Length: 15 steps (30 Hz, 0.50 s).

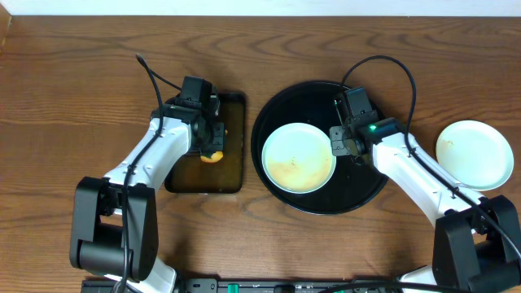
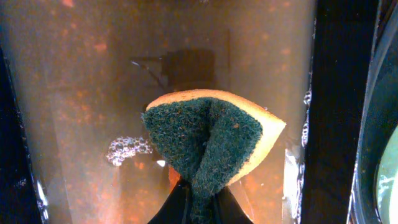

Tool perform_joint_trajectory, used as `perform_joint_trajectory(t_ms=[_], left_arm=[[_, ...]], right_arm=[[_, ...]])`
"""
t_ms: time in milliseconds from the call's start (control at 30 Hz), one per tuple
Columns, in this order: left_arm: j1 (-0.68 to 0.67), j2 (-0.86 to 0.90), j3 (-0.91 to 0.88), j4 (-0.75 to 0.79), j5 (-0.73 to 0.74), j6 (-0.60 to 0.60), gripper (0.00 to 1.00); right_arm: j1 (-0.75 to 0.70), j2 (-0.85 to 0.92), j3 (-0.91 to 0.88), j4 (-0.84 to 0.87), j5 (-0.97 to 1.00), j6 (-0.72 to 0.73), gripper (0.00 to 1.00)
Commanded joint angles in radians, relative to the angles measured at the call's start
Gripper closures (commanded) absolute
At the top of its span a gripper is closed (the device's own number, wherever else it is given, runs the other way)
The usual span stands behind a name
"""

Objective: Clean dirty plates on tray and stack at the side

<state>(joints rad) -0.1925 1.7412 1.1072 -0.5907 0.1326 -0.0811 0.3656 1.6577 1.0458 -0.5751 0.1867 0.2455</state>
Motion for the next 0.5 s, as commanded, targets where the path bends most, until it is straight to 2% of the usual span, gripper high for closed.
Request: perform_joint_trajectory(t_ms=[0,100,467], left_arm=[[0.002,0.006,-0.005,0.001,0.006,0.001,0.92],[0.002,0.006,-0.005,0.002,0.006,0.001,0.92],[0.002,0.006,-0.005,0.002,0.006,0.001,0.92]], right_arm=[[-0.019,0.0,0.0,0.007,-0.108,-0.008,0.96],[-0.03,0.012,0.0,0.018,-0.224,-0.079,0.83],[-0.039,0.098,-0.001,0.013,-0.24,-0.083,0.85]])
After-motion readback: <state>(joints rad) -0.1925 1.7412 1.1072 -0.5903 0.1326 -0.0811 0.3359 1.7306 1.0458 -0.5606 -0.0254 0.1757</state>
